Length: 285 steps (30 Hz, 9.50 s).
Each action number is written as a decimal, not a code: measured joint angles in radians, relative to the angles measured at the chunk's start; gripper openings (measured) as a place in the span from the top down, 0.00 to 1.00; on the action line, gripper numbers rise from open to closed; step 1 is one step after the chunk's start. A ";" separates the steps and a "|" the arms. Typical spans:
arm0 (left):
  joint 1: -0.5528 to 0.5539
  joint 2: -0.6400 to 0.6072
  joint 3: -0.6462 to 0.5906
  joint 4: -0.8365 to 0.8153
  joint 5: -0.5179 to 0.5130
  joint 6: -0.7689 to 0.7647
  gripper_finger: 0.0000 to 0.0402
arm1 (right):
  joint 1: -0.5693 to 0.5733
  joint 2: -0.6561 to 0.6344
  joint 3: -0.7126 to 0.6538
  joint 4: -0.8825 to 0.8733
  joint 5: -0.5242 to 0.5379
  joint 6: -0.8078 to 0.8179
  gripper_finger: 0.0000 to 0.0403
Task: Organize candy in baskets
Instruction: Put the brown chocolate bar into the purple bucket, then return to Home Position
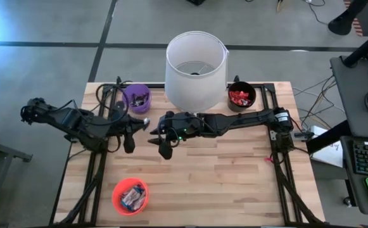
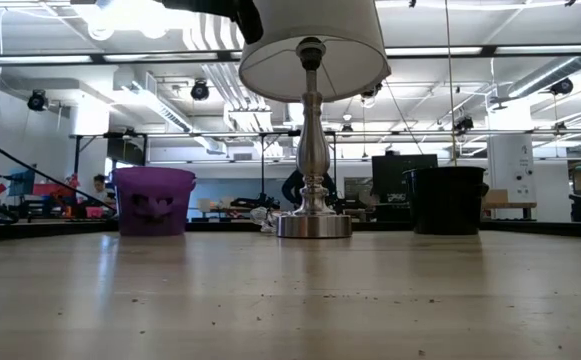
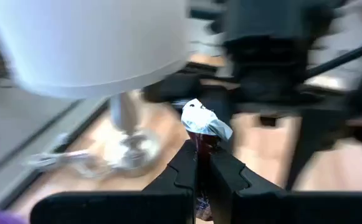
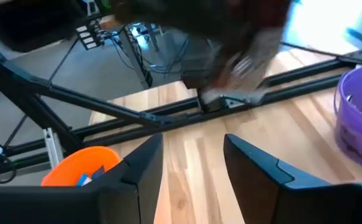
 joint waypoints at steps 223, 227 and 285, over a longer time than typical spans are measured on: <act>0.600 -0.444 -1.062 1.397 1.006 -0.086 0.72 | 0.245 -1.872 -1.432 0.048 0.266 -0.232 0.56; 0.600 -0.451 -1.062 1.396 1.007 -0.089 0.72 | 0.245 -1.877 -1.472 0.088 0.245 -0.239 0.56; 0.601 -0.471 -1.062 1.373 0.901 -0.135 0.72 | 0.245 -1.899 -1.816 0.220 0.161 -0.206 0.56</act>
